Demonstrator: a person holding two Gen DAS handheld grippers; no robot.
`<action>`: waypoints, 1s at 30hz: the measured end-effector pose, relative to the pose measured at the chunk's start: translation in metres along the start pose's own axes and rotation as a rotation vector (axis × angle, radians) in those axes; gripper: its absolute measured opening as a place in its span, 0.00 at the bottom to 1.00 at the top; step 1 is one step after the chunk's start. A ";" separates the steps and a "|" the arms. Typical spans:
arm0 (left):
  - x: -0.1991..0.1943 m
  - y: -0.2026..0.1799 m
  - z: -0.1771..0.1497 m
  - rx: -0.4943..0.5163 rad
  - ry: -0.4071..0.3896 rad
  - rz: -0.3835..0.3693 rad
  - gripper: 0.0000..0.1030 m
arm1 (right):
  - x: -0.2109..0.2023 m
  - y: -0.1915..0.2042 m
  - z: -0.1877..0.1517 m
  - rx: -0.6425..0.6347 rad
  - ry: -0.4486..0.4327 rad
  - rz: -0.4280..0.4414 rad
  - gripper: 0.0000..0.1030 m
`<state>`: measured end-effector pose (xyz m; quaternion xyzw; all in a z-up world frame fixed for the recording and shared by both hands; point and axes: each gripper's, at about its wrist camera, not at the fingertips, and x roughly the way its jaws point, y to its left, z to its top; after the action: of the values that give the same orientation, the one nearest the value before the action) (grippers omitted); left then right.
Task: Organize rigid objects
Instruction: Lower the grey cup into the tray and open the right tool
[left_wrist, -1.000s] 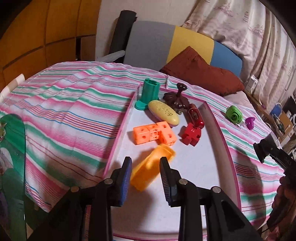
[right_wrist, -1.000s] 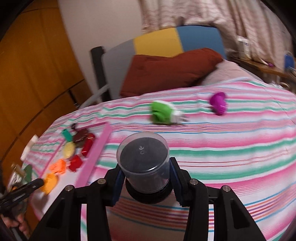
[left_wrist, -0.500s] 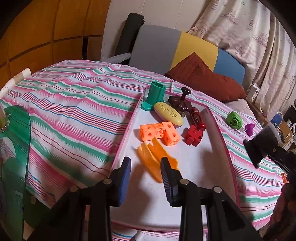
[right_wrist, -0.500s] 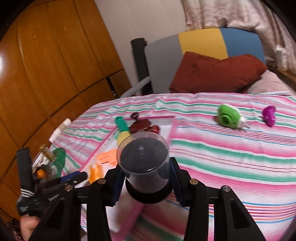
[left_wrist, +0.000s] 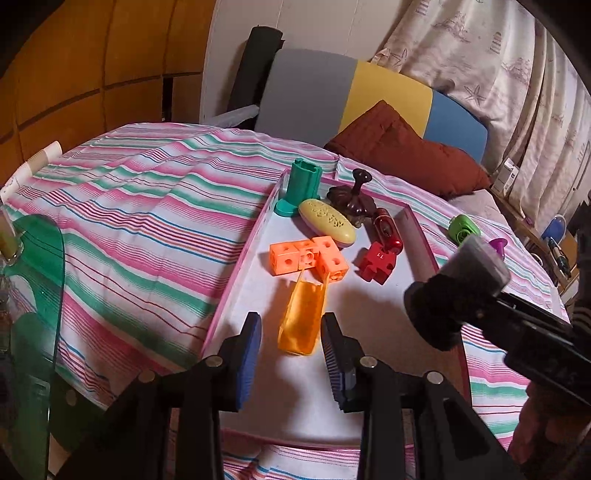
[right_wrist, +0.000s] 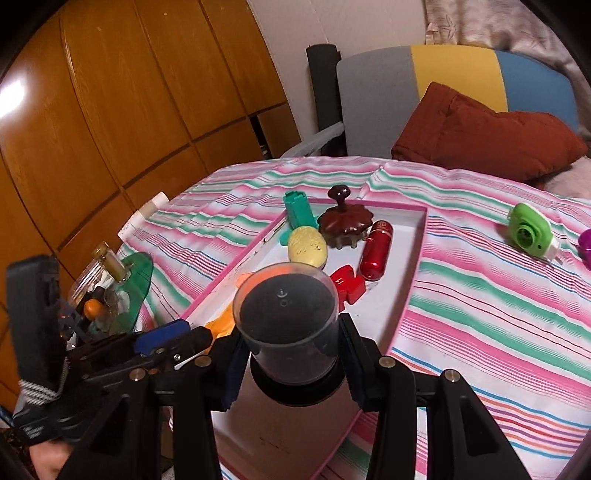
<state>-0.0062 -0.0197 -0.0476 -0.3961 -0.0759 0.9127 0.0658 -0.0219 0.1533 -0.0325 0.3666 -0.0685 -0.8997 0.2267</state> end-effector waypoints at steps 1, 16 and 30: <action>0.000 0.000 0.000 -0.001 -0.001 0.001 0.32 | 0.002 0.000 0.001 -0.001 0.003 -0.001 0.45; -0.002 0.007 0.001 -0.018 0.001 0.022 0.32 | 0.038 -0.012 0.005 -0.013 0.062 -0.060 0.46; -0.014 -0.001 0.003 -0.037 -0.067 -0.021 0.32 | 0.001 -0.031 0.002 0.070 -0.016 -0.051 0.69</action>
<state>0.0017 -0.0213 -0.0353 -0.3655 -0.0992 0.9232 0.0656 -0.0349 0.1808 -0.0404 0.3687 -0.0923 -0.9052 0.1902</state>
